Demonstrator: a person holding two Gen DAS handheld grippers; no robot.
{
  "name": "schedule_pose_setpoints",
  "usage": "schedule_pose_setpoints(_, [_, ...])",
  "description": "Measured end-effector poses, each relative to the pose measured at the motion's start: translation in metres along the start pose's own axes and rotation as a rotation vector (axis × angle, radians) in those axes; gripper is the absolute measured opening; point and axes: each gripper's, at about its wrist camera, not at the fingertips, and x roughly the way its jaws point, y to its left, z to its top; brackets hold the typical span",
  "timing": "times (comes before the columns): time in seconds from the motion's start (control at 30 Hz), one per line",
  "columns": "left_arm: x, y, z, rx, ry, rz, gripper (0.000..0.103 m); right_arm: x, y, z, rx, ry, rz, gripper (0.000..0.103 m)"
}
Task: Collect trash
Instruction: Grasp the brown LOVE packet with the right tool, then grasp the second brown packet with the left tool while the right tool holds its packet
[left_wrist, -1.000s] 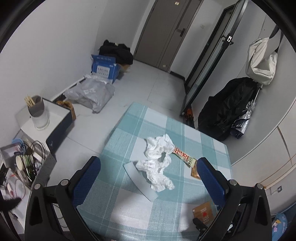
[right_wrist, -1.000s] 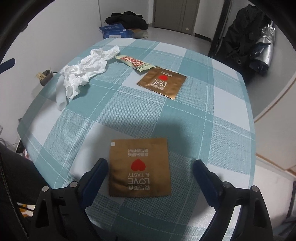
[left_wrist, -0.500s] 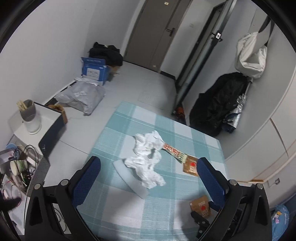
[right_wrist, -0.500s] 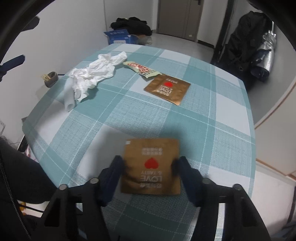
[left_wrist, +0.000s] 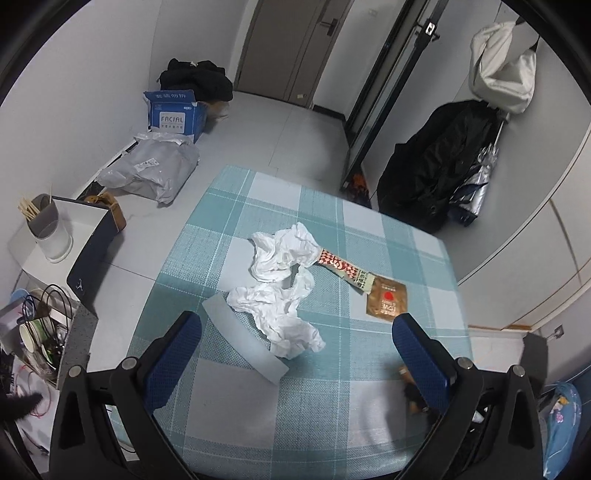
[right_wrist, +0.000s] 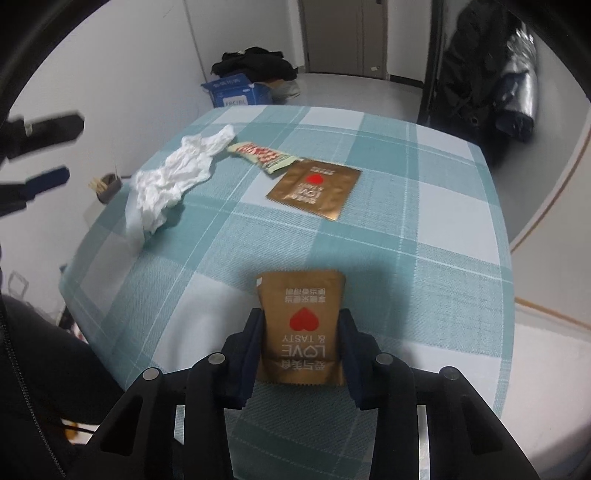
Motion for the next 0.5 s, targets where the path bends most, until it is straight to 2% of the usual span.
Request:
schedule_pose_setpoints(0.33, [0.024,-0.03,0.015,0.022,0.081,-0.02,0.101,-0.005,-0.044,0.003,0.205,-0.004,0.151,0.037])
schedule_pose_setpoints(0.5, [0.05,-0.054,0.021,0.09,0.177,-0.026,0.101,-0.01,-0.061,0.004,0.282,-0.022,0.204,0.037])
